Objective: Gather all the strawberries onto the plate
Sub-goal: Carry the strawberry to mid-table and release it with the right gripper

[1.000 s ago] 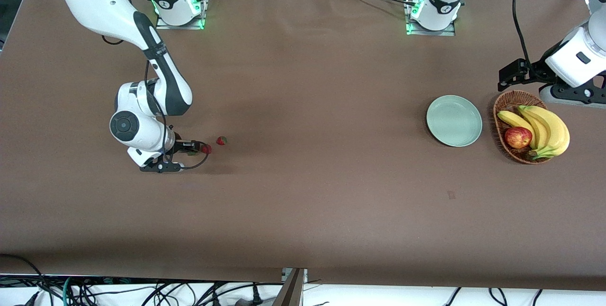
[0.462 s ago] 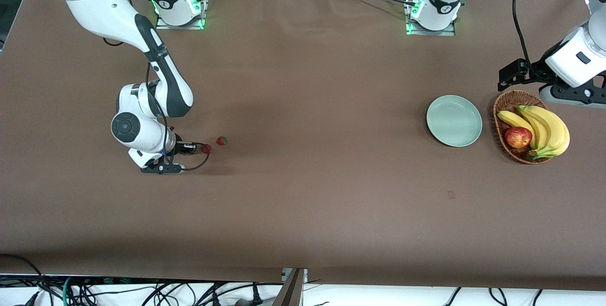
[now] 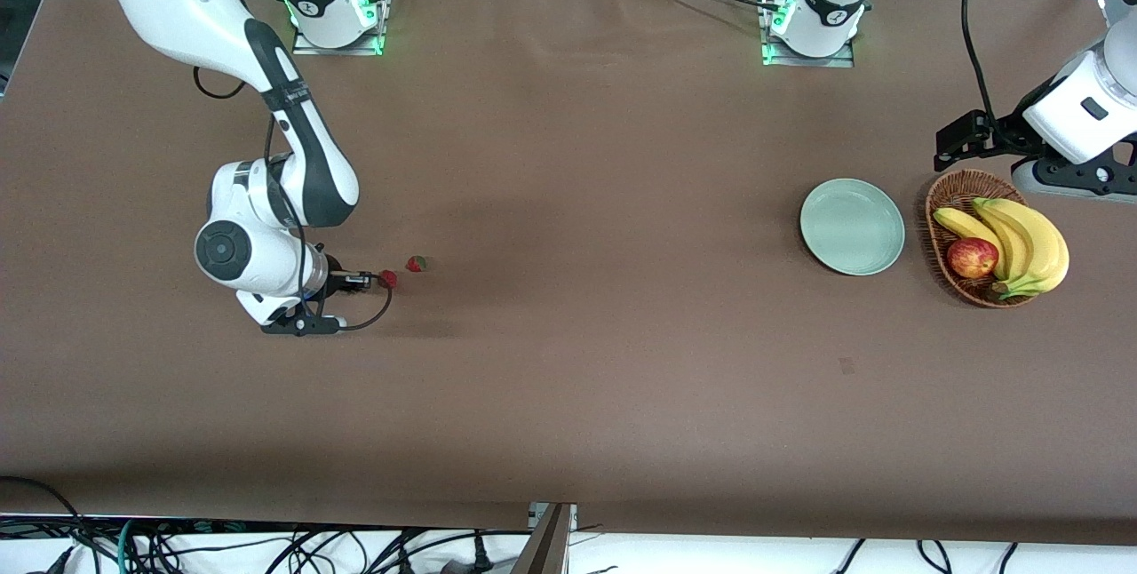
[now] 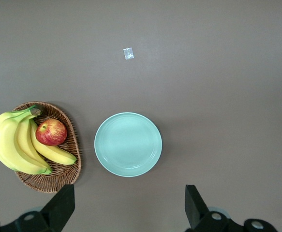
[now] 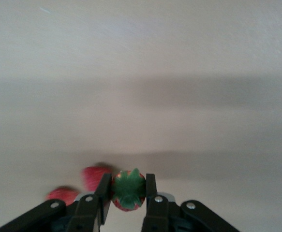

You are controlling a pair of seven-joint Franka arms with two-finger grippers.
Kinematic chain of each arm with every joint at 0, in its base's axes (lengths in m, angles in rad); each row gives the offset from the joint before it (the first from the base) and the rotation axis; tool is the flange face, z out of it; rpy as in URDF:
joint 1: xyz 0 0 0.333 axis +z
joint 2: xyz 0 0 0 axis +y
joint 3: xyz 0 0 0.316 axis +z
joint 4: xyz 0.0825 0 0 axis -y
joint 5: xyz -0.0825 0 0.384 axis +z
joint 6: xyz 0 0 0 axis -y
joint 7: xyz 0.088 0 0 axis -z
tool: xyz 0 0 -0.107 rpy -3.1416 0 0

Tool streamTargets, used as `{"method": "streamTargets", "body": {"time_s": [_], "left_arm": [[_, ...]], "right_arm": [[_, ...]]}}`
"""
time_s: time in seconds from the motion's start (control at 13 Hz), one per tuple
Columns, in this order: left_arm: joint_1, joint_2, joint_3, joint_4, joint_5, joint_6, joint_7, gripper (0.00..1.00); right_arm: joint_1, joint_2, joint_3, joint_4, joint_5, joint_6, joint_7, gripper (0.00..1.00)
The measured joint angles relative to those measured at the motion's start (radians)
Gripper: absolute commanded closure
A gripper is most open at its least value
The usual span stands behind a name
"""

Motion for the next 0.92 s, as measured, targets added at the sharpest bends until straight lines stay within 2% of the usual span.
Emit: {"method": "streamTargets", "body": {"time_s": [0.15,0.31,0.62,0.77,0.92], "left_arm": [[0.0,0.0,0.0,0.0,0.0,0.0,0.0,0.0],[0.0,0.0,0.001,-0.001,0.0,0.0,0.0,0.0],[0.002,0.001,0.007,-0.01,0.0,0.0,0.0,0.0],[0.002,0.001,0.008,-0.014,0.0,0.001,0.0,0.0],[0.003,0.001,0.008,-0.021,0.0,0.004,0.0,0.0]], "right_arm": [[0.016,-0.001,0.003,0.073,0.05,-0.07,0.029,0.8],[0.058,-0.001,0.007,0.107,0.077,-0.08,0.105,0.79],[0.225,0.03,0.014,0.184,0.102,-0.073,0.413,0.79],[0.314,0.081,0.016,0.258,0.11,-0.041,0.575,0.79],[0.402,0.136,0.018,0.299,0.112,0.059,0.709,0.79]]}}
